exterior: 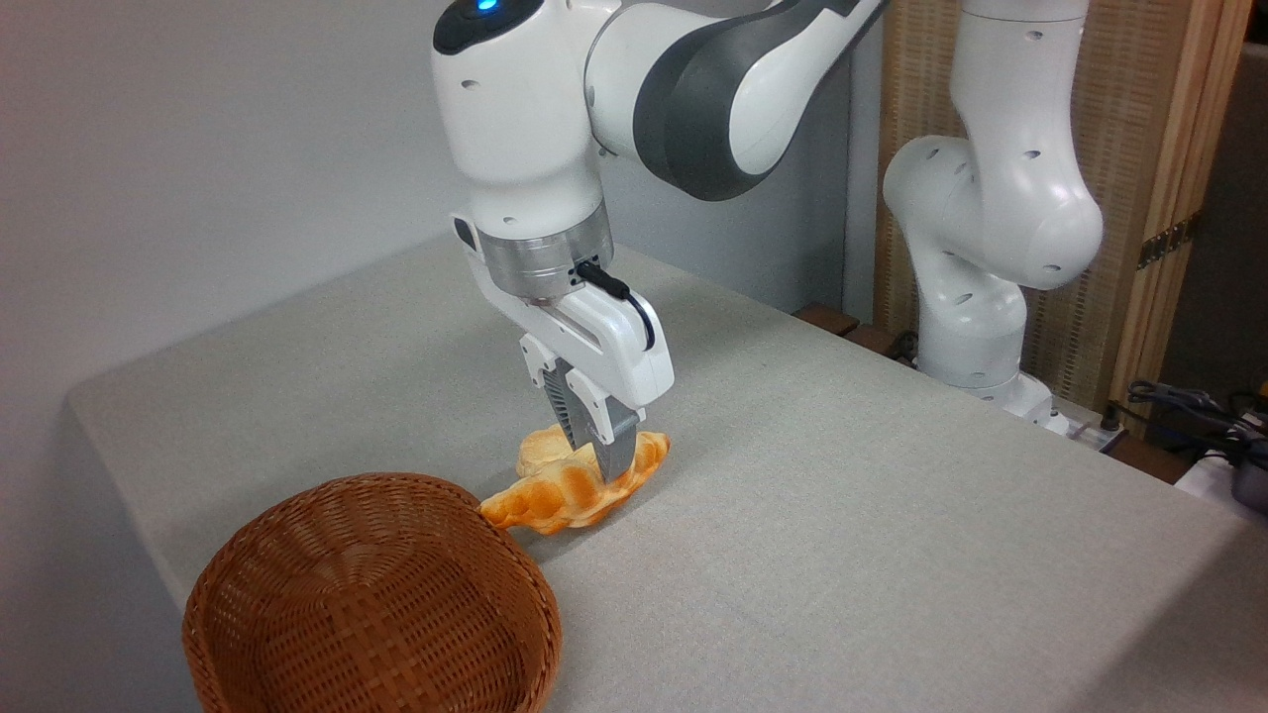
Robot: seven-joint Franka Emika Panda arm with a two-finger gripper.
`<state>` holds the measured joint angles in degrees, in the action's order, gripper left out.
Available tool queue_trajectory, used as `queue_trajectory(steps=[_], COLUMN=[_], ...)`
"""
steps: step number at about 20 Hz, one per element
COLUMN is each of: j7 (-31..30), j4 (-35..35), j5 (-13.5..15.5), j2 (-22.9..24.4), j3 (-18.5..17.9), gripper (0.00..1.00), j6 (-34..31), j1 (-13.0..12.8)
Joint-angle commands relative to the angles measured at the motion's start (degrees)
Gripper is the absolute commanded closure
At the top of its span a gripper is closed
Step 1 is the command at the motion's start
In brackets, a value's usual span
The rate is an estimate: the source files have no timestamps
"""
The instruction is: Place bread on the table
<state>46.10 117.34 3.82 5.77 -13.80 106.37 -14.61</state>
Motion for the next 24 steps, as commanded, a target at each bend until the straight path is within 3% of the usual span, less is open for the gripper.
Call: queue_trajectory(steps=[1, 6, 15, 20, 24], j7=[1.2, 1.1, -2.4, -7.5, -7.5], j4=[0.1, -1.1, -14.2, -14.8, -14.7], j5=[-0.7, -0.6, -0.7, -0.7, -0.5], j2=[0.3, 0.6, 0.2, -0.3, -0.8], j3=[-0.4, -0.3, 2.8, 2.7, 2.5], gripper=[0.0, 0.0, 0.0, 0.0, 0.0], j6=[0.4, 0.2, -2.7, -4.2, -4.3], j1=[-0.1, -0.2, -0.4, -0.4, -0.3])
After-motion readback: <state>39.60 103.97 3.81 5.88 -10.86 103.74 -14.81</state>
